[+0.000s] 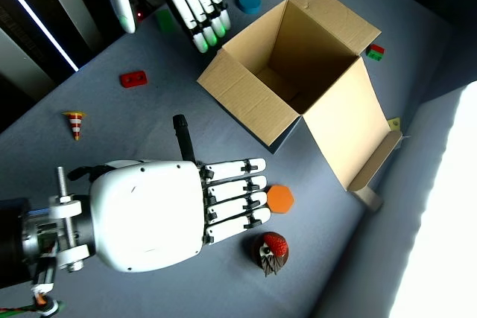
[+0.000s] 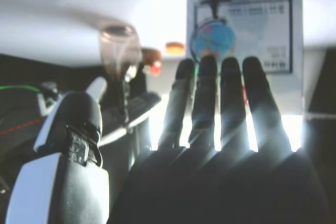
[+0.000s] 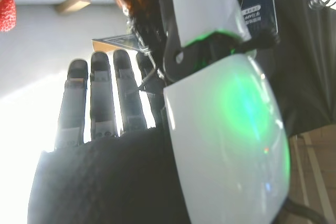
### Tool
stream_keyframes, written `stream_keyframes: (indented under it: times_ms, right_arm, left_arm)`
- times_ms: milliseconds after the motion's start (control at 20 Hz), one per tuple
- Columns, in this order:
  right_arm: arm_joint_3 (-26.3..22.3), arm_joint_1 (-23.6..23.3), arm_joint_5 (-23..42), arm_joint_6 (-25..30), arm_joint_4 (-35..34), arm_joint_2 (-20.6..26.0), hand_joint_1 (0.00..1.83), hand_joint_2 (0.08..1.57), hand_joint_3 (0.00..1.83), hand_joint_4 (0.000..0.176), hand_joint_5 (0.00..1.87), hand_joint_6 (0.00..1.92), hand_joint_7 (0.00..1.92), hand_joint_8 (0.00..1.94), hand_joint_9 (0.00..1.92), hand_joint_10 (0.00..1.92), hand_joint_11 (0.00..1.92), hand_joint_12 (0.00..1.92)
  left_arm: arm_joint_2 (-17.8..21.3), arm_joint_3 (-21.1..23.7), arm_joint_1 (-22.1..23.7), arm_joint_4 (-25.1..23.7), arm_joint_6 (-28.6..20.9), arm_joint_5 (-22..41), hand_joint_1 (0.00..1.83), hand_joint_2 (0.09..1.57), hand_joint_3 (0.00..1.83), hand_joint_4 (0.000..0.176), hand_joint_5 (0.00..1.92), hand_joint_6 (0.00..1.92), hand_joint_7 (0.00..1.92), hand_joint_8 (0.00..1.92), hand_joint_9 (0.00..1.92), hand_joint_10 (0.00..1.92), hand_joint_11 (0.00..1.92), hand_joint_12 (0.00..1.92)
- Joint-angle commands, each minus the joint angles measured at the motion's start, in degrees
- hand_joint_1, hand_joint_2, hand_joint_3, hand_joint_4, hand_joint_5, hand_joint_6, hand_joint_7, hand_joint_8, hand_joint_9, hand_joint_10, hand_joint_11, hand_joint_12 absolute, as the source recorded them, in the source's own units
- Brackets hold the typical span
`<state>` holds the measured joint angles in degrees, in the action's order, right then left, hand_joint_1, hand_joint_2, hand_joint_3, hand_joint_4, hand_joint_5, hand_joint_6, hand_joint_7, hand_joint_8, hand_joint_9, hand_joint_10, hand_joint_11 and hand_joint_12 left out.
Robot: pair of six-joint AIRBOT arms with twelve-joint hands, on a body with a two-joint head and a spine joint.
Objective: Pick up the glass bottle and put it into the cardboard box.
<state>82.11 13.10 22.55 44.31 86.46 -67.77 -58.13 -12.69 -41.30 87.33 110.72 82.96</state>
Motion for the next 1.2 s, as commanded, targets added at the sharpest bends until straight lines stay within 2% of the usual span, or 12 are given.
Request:
stream_keyframes:
  times_ms: [0, 200, 500, 1050, 1150]
  right_arm:
    - [0.41, -0.5, 0.58, 0.55, -2.42, 0.1, 1.21, 0.95, 0.0, 0.0, 0.1, 0.01, 0.11, 0.0, 0.1, 0.01, 0.0, 0.0]
    - [1.28, -0.53, 1.42, 0.95, -2.43, -1.0, 1.21, 0.94, 0.0, 0.0, 0.1, 0.01, 0.11, 0.0, 0.1, 0.01, 0.01, 0.0]
    - [1.28, -0.81, 1.08, 0.92, -2.43, -1.42, 1.21, 0.94, 0.0, 0.0, 0.11, 0.01, 0.12, 0.0, 0.1, 0.01, 0.01, 0.01]
    - [1.27, -0.85, 0.26, -0.05, -2.42, -1.22, 1.21, 0.94, 0.0, 0.0, 0.11, 0.01, 0.14, 0.01, 0.12, 0.01, 0.03, 0.04]
    - [1.27, -0.93, 0.26, -0.15, -2.42, -1.15, 1.21, 0.94, 0.0, 0.0, 0.23, 0.03, 0.31, 0.02, 0.3, 0.03, 0.0, 0.6]
  left_arm:
    - [-0.34, -0.31, -0.19, -6.41, -1.36, 1.28, 0.0, 1.18, 0.01, 0.0, 0.17, 0.0, 0.16, 0.0, 0.08, 0.0, 0.0, 0.24]
    - [-0.63, -1.38, -0.87, -7.17, -2.08, 1.02, 0.0, 1.17, 0.0, 0.0, 0.18, 0.01, 0.16, 0.0, 0.09, 0.0, 0.0, 0.24]
    - [-0.73, -3.17, -4.3, -11.03, -7.28, 0.44, 0.0, 1.17, 0.0, 0.0, 0.18, 0.01, 0.16, 0.0, 0.09, 0.0, 0.0, 0.24]
    - [-0.69, -4.86, -6.26, -12.88, -8.37, -1.4, 0.0, 1.17, 0.0, 0.0, 0.17, 0.0, 0.16, 0.0, 0.1, 0.0, 0.0, 0.25]
    - [-0.69, -5.2, -6.7, -14.07, -9.04, -1.4, 0.0, 1.17, 0.0, 0.0, 0.18, 0.01, 0.16, 0.0, 0.1, 0.0, 0.0, 0.25]
